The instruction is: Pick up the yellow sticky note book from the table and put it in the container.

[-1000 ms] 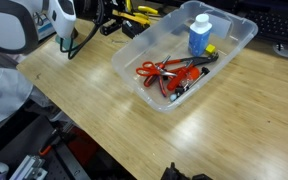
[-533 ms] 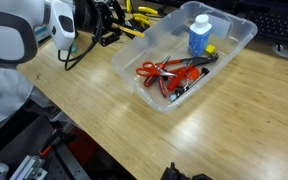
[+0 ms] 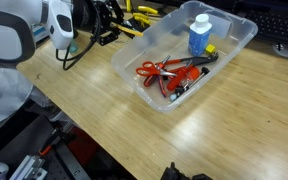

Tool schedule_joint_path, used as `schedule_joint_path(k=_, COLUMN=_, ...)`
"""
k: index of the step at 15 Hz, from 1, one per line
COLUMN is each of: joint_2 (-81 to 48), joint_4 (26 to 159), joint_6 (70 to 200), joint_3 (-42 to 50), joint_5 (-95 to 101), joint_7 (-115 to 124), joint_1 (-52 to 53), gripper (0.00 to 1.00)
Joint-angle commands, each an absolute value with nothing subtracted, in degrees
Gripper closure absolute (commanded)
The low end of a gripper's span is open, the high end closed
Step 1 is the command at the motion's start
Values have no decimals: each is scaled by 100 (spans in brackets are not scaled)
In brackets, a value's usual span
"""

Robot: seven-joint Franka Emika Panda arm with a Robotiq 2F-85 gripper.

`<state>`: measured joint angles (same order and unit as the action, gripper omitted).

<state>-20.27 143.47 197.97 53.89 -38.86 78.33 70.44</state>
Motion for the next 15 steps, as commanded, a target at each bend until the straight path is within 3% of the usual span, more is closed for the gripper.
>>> schedule_joint_path(k=1, joint_2=-2027, joint_4=14347, joint_6=19797, joint_3=5389, joint_5=-3886, joint_7=7833, joint_1=7044, gripper=91)
schedule_joint_path(k=2, joint_2=-1998, joint_4=14365, joint_6=19797, joint_3=5439, joint_5=-3957, joint_7=7857, joint_1=7106, gripper=98)
schedule_joint_path(k=5, joint_2=-2071, joint_4=14292, joint_6=19799, joint_3=5787, joint_5=-4252, joint_7=7976, joint_1=7331, gripper=98)
schedule_joint_path(k=11, joint_2=-2129, joint_4=13608, joint_6=19789, joint_3=5155, joint_5=-2984, joint_7=8752, joint_1=4571, gripper=98)
schedule_joint_path(k=15, joint_2=-2382, joint_4=13226, joint_6=19888, joint_3=3658, joint_5=-2043, joint_7=9639, joint_1=2641, gripper=98)
